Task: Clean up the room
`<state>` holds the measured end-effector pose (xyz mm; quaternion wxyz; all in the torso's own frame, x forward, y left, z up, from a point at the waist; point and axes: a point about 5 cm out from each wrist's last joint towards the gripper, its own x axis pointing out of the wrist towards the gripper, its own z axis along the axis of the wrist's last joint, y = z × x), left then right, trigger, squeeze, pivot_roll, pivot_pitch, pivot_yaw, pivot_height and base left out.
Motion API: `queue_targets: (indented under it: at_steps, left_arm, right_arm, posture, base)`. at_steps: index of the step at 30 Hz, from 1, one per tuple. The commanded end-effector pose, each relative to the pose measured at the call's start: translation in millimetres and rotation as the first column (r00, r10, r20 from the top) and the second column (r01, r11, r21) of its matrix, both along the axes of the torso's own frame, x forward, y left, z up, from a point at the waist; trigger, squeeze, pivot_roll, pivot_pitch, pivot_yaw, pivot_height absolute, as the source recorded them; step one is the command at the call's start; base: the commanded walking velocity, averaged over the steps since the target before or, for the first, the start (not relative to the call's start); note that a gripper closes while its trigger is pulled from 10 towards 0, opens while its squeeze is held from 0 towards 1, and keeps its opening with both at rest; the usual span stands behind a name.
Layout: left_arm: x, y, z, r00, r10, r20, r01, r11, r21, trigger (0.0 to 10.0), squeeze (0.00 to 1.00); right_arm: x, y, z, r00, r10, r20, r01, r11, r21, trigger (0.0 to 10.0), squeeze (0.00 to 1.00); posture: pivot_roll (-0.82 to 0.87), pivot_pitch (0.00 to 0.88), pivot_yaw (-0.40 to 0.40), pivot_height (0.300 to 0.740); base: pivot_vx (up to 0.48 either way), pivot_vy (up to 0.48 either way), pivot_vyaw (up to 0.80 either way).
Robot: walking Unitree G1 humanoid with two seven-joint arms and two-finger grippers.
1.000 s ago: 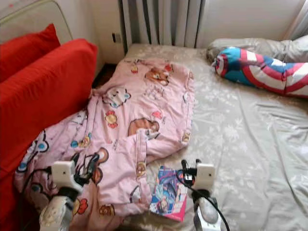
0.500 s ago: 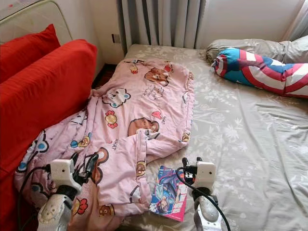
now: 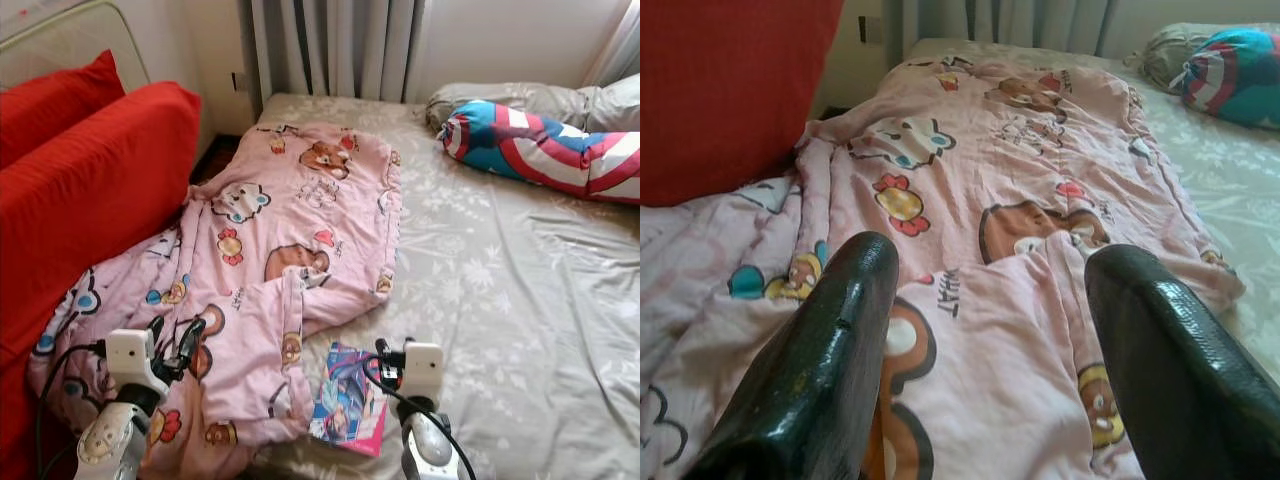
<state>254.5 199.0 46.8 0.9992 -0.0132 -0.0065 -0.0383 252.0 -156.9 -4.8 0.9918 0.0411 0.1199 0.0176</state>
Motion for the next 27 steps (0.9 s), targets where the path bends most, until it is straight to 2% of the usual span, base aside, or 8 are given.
queue_targets:
  at_steps: [1, 16, 21, 27]
  left_arm:
    - [0.5, 2.4, 0.0, 1.0, 0.007, -0.012, -0.007, 1.0, -0.005, 10.0, 0.0]
    - [2.0, 0.7, 1.7, 1.0, 0.007, -0.018, -0.007, 1.0, 0.003, 10.0, 0.0]
    - [1.9, 0.3, 1.6, 1.0, 0.006, -0.021, -0.006, 1.0, 0.003, 10.0, 0.0]
    - [1.4, -2.0, -0.2, 1.0, 0.0, -0.03, 0.0, 1.0, 0.002, 10.0, 0.0]
  right_arm:
    - [-1.0, 1.0, 0.6, 1.0, 0.001, 0.008, -0.001, 1.0, 0.01, 10.0, 0.0]
    - [-1.2, 2.6, -1.8, 1.0, 0.017, -0.013, -0.017, 1.0, 0.017, 10.0, 0.0]
    - [-1.4, 4.1, -7.3, 0.997, 0.034, -0.066, -0.033, 0.999, 0.011, 10.0, 0.0]
    - [-3.4, 7.6, -6.4, 0.998, 0.056, -0.039, -0.055, 0.998, 0.035, 10.0, 0.0]
  posture:
    - [0.07, 0.087, 0.003, 0.646]
    - [0.07, 0.11, 0.001, 0.646]
    - [0.07, 0.112, 0.001, 0.641]
    - [0.07, 0.115, -0.001, 0.631]
  base:
    - [0.0, 0.0, 0.0]
    - [0.0, 0.0, 0.0]
    - [0.0, 0.0, 0.0]
    - [0.0, 0.0, 0.0]
